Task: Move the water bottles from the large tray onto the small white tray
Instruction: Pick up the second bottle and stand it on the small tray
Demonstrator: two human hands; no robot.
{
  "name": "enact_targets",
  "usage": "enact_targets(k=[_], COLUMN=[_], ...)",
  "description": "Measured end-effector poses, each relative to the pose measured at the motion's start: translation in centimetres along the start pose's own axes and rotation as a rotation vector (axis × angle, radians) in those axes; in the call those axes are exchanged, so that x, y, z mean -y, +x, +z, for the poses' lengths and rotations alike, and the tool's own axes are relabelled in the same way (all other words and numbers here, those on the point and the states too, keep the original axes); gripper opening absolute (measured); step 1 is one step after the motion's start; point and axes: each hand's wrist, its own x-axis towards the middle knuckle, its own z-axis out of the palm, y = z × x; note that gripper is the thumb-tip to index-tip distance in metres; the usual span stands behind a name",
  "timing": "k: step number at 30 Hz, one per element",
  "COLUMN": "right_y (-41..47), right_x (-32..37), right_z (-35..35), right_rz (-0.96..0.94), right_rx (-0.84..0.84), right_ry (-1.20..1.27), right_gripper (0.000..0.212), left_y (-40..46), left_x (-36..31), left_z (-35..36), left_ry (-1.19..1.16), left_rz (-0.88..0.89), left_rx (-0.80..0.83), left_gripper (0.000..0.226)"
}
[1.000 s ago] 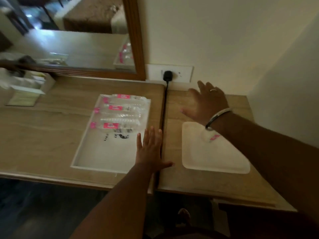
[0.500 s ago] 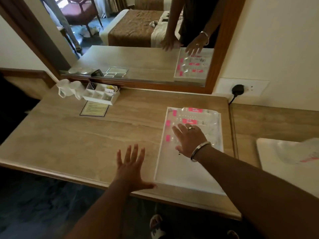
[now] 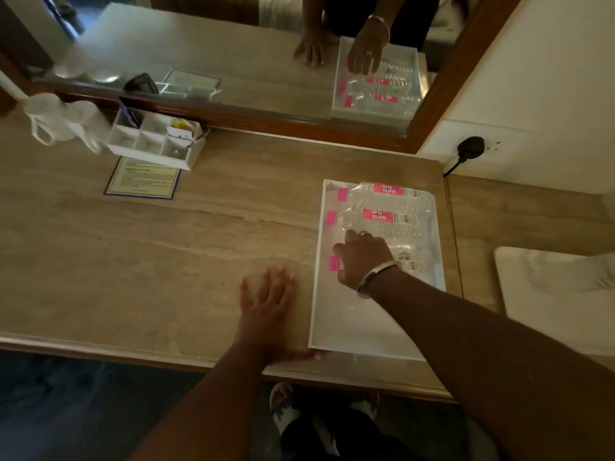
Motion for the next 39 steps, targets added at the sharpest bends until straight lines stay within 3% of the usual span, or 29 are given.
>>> enact_targets(k=[6, 12, 20, 24, 29, 39], right_y=[-3.6, -8.1, -14.5, -18.5, -24.9, -33.5], right_x=[-3.3, -7.3, -10.0, -14.6, -22.6, -37.6], right_z=[-1.8, -4.0, -3.8, -3.4, -1.6, 4.3], right_rz=[0.001, 0.274, 0.348, 0.338, 0.378, 0.562], right_rx=[-0.291, -0.609, -0.738, -0.813, -0.824, -0.777], right_ry=[0.2, 0.718, 0.904, 0.88, 0.852, 0.797], right_gripper=[0.033, 0.039, 0.034, 0.04, 0.041, 0.039], left_y=[-0.4, -0.2, -0.7, -0.1, 1.6, 6.5], left_x=[-0.1, -0.1, -2.0, -8.3, -21.3, -40.4], left_z=[-0.5, -0.5, -1.9, -2.9, -1.7, 5.0], left_ry=[0.018, 0.03, 0.057, 0.108, 0.089, -0.023], left_rz=[-0.008, -0.02, -0.069, 0.04, 0.087, 0.172], left_rx=[0.031, 0.049, 0.092, -0.014, -0.129, -0.021], left_gripper=[0.15, 0.148, 0.156, 0.151, 0.144, 0.144])
